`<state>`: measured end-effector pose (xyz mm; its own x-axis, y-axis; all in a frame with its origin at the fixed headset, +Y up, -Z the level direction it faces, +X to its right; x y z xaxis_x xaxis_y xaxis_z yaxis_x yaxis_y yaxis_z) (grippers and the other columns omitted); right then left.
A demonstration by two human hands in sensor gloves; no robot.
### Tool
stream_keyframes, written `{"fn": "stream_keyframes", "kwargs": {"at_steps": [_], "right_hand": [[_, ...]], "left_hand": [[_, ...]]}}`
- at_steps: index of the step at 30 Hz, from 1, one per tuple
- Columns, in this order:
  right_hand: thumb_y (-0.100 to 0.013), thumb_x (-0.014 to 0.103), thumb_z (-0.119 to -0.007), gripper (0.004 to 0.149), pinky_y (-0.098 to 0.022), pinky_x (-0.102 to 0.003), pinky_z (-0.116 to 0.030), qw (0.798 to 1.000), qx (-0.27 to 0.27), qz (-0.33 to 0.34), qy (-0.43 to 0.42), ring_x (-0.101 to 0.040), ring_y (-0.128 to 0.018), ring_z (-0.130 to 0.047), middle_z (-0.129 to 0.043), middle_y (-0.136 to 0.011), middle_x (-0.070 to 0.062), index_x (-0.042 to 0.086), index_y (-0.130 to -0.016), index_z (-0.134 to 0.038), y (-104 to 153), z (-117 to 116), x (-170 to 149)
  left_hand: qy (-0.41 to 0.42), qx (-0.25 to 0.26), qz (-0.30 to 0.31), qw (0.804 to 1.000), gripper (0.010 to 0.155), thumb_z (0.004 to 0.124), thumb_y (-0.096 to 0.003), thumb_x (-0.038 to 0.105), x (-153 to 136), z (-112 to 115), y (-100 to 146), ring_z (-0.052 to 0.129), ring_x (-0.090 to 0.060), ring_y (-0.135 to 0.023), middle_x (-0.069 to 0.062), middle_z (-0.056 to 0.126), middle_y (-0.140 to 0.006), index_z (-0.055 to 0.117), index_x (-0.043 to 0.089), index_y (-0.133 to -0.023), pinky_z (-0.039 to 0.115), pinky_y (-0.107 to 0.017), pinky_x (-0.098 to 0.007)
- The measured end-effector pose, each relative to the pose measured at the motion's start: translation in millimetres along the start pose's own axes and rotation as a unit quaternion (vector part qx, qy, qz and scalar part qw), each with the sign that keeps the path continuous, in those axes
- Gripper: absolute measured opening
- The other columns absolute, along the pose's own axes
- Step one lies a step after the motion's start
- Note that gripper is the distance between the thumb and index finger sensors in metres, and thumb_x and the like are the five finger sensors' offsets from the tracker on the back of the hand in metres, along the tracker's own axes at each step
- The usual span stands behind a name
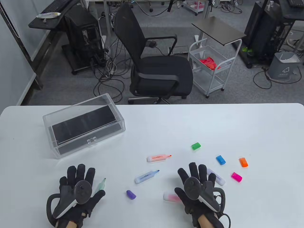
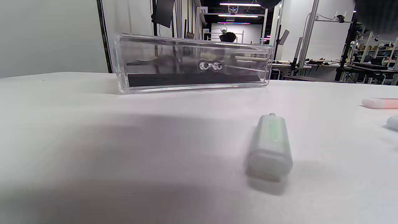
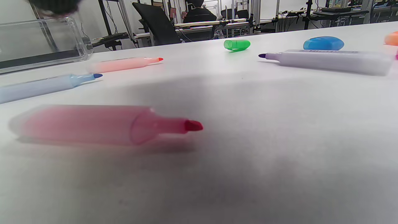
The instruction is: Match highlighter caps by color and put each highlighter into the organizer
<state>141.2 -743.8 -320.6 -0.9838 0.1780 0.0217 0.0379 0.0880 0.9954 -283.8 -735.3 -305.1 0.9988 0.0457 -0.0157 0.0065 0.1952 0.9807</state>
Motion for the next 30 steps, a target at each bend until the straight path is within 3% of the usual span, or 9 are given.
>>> {"fn": "stream_keyframes", "kwargs": {"at_steps": [10,16,21,24,26,30], "right_hand": [[-0.041,0.058,-0.068,0.074,-0.067,-0.071,-0.009,1.000,-0.007,-0.004,-0.014,-0.035,-0.102,0.000,-0.006,-0.114,0.001,0.044,-0.102,-0.031,4,5,-1],[-0.041,0.058,-0.069,0.074,-0.067,-0.071,-0.008,1.000,0.002,-0.012,-0.017,-0.035,-0.102,0.000,-0.007,-0.114,0.000,0.044,-0.103,-0.031,3,3,-3],[-0.041,0.058,-0.069,0.074,-0.067,-0.071,-0.009,1.000,-0.006,-0.011,-0.020,-0.035,-0.102,0.000,-0.006,-0.113,0.000,0.043,-0.103,-0.031,2,6,-3],[-0.041,0.058,-0.069,0.074,-0.067,-0.071,-0.009,1.000,-0.007,-0.011,-0.015,-0.035,-0.102,0.000,-0.005,-0.113,0.000,0.042,-0.103,-0.031,2,6,-3],[-0.041,0.058,-0.069,0.074,-0.067,-0.071,-0.009,1.000,-0.012,-0.012,-0.017,-0.035,-0.102,-0.001,-0.005,-0.113,0.000,0.042,-0.103,-0.031,2,7,-4],[-0.041,0.058,-0.069,0.074,-0.067,-0.071,-0.010,0.999,-0.026,-0.022,-0.025,-0.035,-0.102,-0.001,-0.006,-0.113,-0.001,0.041,-0.103,-0.032,4,11,-8]], "left_hand": [[0.047,0.018,0.014,0.999,0.091,0.050,-0.0412,0.085,2,-9,5,0.006,-0.036,-0.116,0.007,0.001,-0.120,0.010,0.043,-0.112,0.024,-0.082,-0.060],[0.126,0.057,0.010,0.990,0.085,0.056,-0.0447,0.080,-9,-28,-4,0.043,-0.037,-0.118,0.007,0.035,-0.123,0.031,0.038,-0.115,0.050,-0.082,-0.057],[0.198,0.037,-0.026,0.979,0.080,0.058,-0.0462,0.077,-28,-37,-27,0.083,-0.031,-0.101,0.006,0.065,-0.113,0.049,0.034,-0.112,0.070,-0.075,-0.051],[0.265,0.019,-0.041,0.963,0.078,0.059,-0.0468,0.076,-39,-35,-44,0.093,-0.027,-0.091,0.006,0.076,-0.105,0.056,0.031,-0.110,0.078,-0.070,-0.048],[0.363,-0.002,-0.039,0.931,0.078,0.060,-0.0473,0.075,-45,-29,-60,0.097,-0.028,-0.085,0.004,0.079,-0.102,0.057,0.029,-0.110,0.080,-0.067,-0.047],[0.435,-0.021,-0.067,0.898,0.076,0.062,-0.0479,0.073,-60,-18,-85,0.104,-0.026,-0.072,0.003,0.087,-0.094,0.064,0.024,-0.107,0.085,-0.059,-0.045]]}}
Point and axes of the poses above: the tracker on the back of each hand, its own x axis roughly to the thumb side, its own y axis roughly from the fingertips to the wrist, z = x × y, the point moved 5 cm from there along -y, roughly from the wrist to the fingertips
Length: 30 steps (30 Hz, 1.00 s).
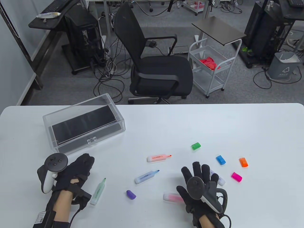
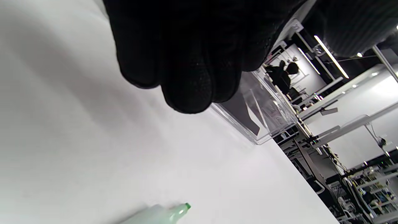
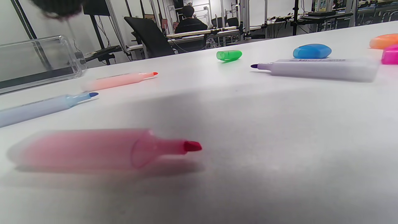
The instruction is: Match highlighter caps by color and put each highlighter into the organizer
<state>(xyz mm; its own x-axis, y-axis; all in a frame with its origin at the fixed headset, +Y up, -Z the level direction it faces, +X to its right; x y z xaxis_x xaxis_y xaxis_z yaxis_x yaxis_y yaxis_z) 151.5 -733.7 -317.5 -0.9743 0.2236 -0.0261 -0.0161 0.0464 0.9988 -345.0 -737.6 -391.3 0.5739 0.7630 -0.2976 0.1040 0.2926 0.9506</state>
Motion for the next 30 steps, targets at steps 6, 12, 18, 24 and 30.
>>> {"fn": "stream_keyframes", "kwargs": {"at_steps": [6,12,18,24,30], "right_hand": [[-0.041,0.058,-0.069,0.074,-0.067,-0.071,-0.010,1.000,-0.002,-0.022,-0.005,-0.036,-0.102,-0.002,-0.007,-0.113,-0.001,0.041,-0.103,-0.033,1,0,-9],[-0.041,0.057,-0.069,0.074,-0.067,-0.071,-0.011,0.999,-0.009,-0.041,-0.011,-0.035,-0.103,-0.003,-0.008,-0.113,-0.002,0.040,-0.103,-0.034,-1,0,-19],[-0.041,0.057,-0.069,0.073,-0.067,-0.071,-0.011,0.998,-0.005,-0.058,-0.010,-0.035,-0.103,-0.003,-0.008,-0.113,-0.002,0.040,-0.103,-0.035,-2,-3,-28],[-0.041,0.057,-0.069,0.073,-0.067,-0.071,-0.011,0.998,-0.005,-0.065,-0.009,-0.035,-0.103,-0.003,-0.008,-0.113,-0.002,0.040,-0.103,-0.035,-2,-2,-31],[-0.041,0.057,-0.069,0.073,-0.067,-0.071,-0.011,0.998,-0.006,-0.069,-0.005,-0.035,-0.103,-0.004,-0.009,-0.113,-0.002,0.039,-0.103,-0.035,-2,-2,-32]], "left_hand": [[0.076,0.009,-0.079,0.994,0.075,0.065,-0.0482,0.071,-23,-6,-37,0.110,-0.022,-0.057,0.003,0.096,-0.081,0.073,0.018,-0.101,0.091,-0.050,-0.042],[0.082,0.000,-0.110,0.991,0.075,0.064,-0.0498,0.072,-34,0,-69,0.113,-0.018,-0.052,0.004,0.098,-0.078,0.074,0.017,-0.099,0.094,-0.047,-0.038],[0.103,0.023,-0.146,0.984,0.072,0.067,-0.0504,0.071,-42,2,-93,0.115,-0.014,-0.040,0.007,0.103,-0.067,0.080,0.014,-0.094,0.097,-0.038,-0.034],[0.125,0.011,-0.168,0.978,0.070,0.065,-0.0537,0.068,-49,10,-110,0.116,-0.009,-0.037,0.010,0.103,-0.065,0.079,0.012,-0.093,0.099,-0.037,-0.030],[0.142,0.000,-0.166,0.976,0.067,0.066,-0.0545,0.067,-51,14,-119,0.116,-0.006,-0.035,0.013,0.103,-0.063,0.081,0.012,-0.090,0.100,-0.036,-0.028]]}}
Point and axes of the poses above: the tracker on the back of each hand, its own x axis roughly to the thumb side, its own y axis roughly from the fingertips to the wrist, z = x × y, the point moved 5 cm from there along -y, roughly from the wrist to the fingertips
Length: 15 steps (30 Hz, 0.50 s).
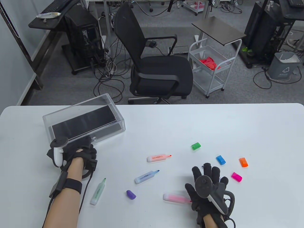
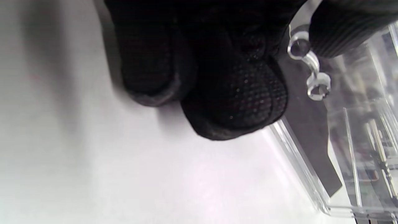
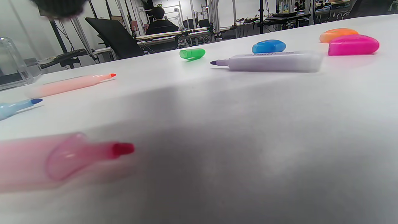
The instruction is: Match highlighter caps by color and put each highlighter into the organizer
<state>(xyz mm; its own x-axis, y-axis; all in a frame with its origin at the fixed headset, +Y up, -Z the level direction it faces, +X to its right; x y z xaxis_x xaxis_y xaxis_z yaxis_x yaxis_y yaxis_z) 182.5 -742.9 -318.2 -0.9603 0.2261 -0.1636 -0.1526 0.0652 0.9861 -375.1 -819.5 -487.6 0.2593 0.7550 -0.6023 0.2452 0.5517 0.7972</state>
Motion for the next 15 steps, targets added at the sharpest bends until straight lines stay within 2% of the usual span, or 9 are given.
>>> {"fn": "stream_keyframes", "kwargs": {"at_steps": [6,15], "right_hand": [[-0.041,0.057,-0.069,0.073,-0.067,-0.071,-0.010,1.000,0.004,-0.003,0.003,-0.035,-0.103,-0.004,-0.009,-0.113,-0.002,0.039,-0.103,-0.035,0.0,-1.1,-0.2],[-0.041,0.057,-0.069,0.073,-0.067,-0.071,-0.010,1.000,0.003,0.002,-0.004,-0.035,-0.103,-0.004,-0.009,-0.113,-0.002,0.039,-0.103,-0.036,-1.0,-1.7,1.3]], "left_hand": [[0.044,0.001,0.004,0.999,0.062,0.069,-0.0554,0.062,-0.7,6.6,-1.6,0.116,-0.001,-0.034,0.017,0.102,-0.063,0.081,0.012,-0.089,0.100,-0.035,-0.025],[0.062,0.021,0.002,0.998,0.058,0.073,-0.0541,0.058,-3.7,4.0,3.2,0.114,0.002,-0.023,0.020,0.104,-0.051,0.089,0.011,-0.083,0.101,-0.029,-0.024]]}}
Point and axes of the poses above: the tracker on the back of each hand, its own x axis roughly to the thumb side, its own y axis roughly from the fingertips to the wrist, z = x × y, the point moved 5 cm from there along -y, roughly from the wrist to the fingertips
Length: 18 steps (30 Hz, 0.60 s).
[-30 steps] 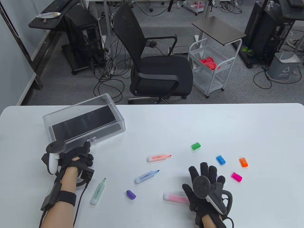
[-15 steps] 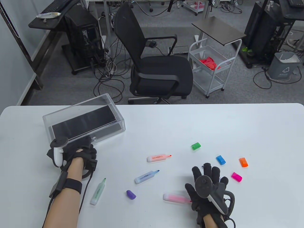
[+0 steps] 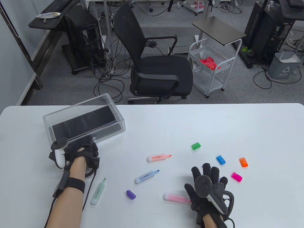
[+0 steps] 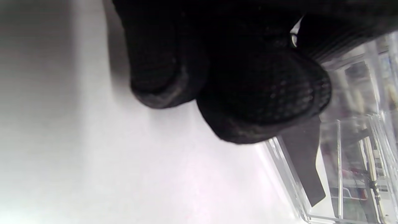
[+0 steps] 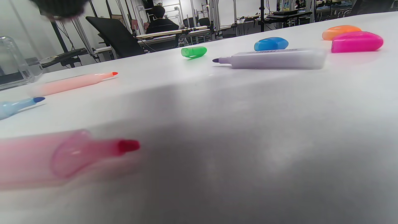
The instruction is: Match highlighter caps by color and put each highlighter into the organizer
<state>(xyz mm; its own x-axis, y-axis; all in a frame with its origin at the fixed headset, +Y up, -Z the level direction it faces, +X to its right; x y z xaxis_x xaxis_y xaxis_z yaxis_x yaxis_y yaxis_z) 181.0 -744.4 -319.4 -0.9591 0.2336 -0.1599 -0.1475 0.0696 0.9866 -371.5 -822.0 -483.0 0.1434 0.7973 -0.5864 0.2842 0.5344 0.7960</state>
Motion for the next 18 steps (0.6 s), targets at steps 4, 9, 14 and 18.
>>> {"fn": "stream_keyframes", "kwargs": {"at_steps": [4,9,14,18], "right_hand": [[-0.041,0.057,-0.070,0.073,-0.067,-0.071,-0.009,1.000,-0.001,0.004,-0.005,-0.035,-0.103,-0.003,-0.009,-0.113,-0.002,0.039,-0.103,-0.036,0,0,2],[-0.041,0.057,-0.070,0.073,-0.066,-0.071,-0.008,1.000,0.008,0.004,-0.003,-0.035,-0.102,-0.001,-0.008,-0.113,-0.002,0.039,-0.104,-0.036,1,1,4],[-0.041,0.057,-0.070,0.073,-0.067,-0.071,-0.008,1.000,0.002,0.011,-0.009,-0.035,-0.102,-0.001,-0.008,-0.113,-0.002,0.039,-0.104,-0.036,4,4,6],[-0.041,0.057,-0.070,0.074,-0.067,-0.071,-0.008,1.000,0.001,0.010,-0.004,-0.035,-0.102,-0.001,-0.008,-0.113,-0.002,0.039,-0.104,-0.036,8,6,8]], "left_hand": [[0.009,0.005,-0.006,1.000,0.058,0.076,-0.0520,0.057,-3,1,7,0.114,-0.001,-0.018,0.018,0.105,-0.047,0.091,0.008,-0.081,0.101,-0.025,-0.026],[0.004,0.016,-0.018,1.000,0.059,0.078,-0.0494,0.055,-8,5,22,0.112,-0.004,-0.014,0.016,0.107,-0.043,0.093,0.006,-0.078,0.099,-0.022,-0.028],[0.003,0.014,-0.021,1.000,0.059,0.078,-0.0490,0.054,-16,11,38,0.112,-0.006,-0.013,0.015,0.107,-0.042,0.093,0.006,-0.078,0.098,-0.021,-0.029],[-0.015,0.014,-0.026,0.999,0.058,0.077,-0.0490,0.054,-21,15,52,0.112,-0.006,-0.014,0.015,0.107,-0.042,0.093,0.007,-0.079,0.098,-0.023,-0.029]]}}
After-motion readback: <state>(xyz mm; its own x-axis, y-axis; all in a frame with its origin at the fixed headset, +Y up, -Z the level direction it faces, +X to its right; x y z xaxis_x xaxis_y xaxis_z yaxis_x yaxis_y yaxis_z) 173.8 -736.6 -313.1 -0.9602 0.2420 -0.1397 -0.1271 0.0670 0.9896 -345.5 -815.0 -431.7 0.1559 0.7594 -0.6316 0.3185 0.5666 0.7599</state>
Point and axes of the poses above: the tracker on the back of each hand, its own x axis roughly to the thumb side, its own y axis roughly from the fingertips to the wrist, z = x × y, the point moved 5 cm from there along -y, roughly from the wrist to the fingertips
